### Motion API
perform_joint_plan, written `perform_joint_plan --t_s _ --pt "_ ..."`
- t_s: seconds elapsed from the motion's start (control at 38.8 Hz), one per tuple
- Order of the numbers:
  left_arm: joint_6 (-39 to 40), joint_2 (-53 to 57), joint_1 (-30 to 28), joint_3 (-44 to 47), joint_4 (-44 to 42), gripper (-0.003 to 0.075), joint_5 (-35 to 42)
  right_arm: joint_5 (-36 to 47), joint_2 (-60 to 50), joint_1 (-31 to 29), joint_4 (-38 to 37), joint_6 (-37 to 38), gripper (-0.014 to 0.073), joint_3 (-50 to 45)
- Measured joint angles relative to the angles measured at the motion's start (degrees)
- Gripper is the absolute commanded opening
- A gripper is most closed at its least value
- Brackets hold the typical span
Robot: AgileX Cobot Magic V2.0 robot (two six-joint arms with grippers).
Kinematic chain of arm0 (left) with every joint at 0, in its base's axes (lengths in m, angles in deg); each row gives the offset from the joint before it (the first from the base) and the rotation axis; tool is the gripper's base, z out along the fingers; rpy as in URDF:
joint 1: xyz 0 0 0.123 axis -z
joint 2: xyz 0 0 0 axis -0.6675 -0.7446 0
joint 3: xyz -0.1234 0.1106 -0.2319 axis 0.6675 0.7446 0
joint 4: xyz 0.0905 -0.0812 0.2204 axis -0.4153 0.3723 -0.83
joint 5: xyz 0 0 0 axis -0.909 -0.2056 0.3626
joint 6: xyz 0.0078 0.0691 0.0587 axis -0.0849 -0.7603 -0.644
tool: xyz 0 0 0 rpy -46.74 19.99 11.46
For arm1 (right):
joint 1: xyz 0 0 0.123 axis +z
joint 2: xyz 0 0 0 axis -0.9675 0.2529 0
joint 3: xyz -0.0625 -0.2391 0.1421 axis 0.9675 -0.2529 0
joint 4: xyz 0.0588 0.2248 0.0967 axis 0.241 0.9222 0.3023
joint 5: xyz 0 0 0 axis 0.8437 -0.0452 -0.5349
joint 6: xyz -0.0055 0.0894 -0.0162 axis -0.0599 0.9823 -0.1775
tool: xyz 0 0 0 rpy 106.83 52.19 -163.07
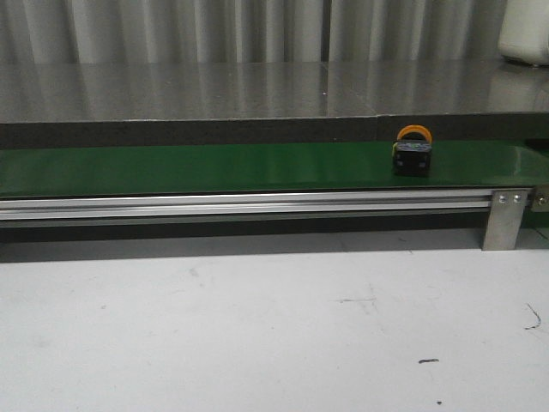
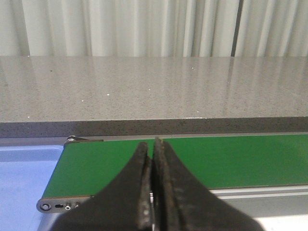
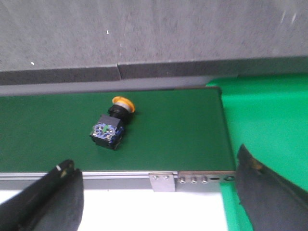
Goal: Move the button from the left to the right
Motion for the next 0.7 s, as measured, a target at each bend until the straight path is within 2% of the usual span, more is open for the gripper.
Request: perform_joint_plan --t_s 0.15,0.39,0.7 --pt "0.0 0.0 0.0 0.0 0.0 -0.0021 0.0 -0.3 15.1 0.0 2.0 0.0 0.0654 7.8" --pt "0.0 0.0 0.0 0.0 0.0 -0.0021 0.0 -5.3 33.1 0.0 4.8 0.0 0.0654 20.6" --pt "0.0 0.0 0.0 0.0 0.0 -0.0021 0.0 -7.8 44.4 0.1 7.3 0.0 0.0654 28.1"
